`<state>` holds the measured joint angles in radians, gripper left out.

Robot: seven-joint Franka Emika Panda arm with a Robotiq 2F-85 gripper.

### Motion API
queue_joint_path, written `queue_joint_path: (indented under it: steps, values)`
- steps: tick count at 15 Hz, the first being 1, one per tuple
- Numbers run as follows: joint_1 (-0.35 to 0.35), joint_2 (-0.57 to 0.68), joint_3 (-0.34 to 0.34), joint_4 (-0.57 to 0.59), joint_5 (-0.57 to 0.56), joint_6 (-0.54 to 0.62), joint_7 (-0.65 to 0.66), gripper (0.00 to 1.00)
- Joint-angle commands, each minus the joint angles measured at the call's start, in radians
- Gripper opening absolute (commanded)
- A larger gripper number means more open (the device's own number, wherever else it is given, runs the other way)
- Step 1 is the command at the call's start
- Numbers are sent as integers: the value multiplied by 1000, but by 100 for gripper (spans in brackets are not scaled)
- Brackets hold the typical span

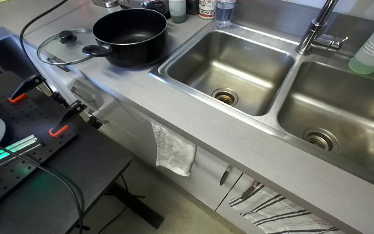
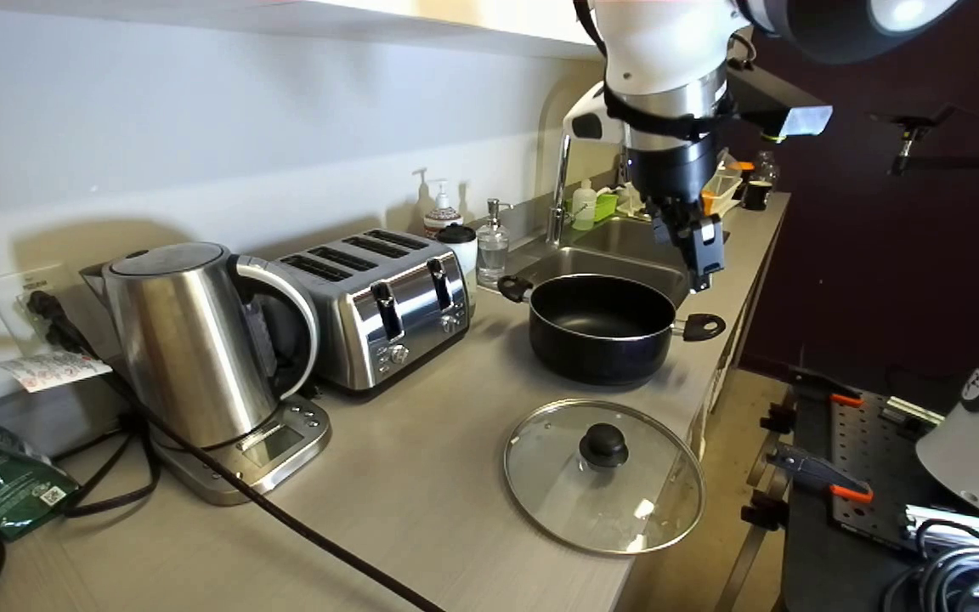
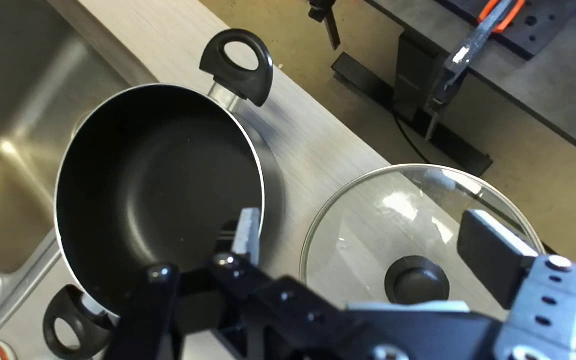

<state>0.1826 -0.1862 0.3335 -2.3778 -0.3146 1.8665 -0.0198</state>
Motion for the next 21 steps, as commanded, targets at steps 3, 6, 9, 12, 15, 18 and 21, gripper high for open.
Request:
queue_joint_path:
  steps: [3,6,9,12,15,18,21]
  values:
    - [34,134,-29,27,-152,23,-179,100]
    - [43,192,-31,42,-220,32,-241,100]
    - [55,249,-27,55,-270,45,-281,100]
    - [69,302,-24,69,-309,50,-315,100]
    - [79,358,-25,88,-343,49,-348,100]
    - [79,399,-28,109,-369,50,-387,100]
    - [77,440,-32,140,-404,58,-418,100]
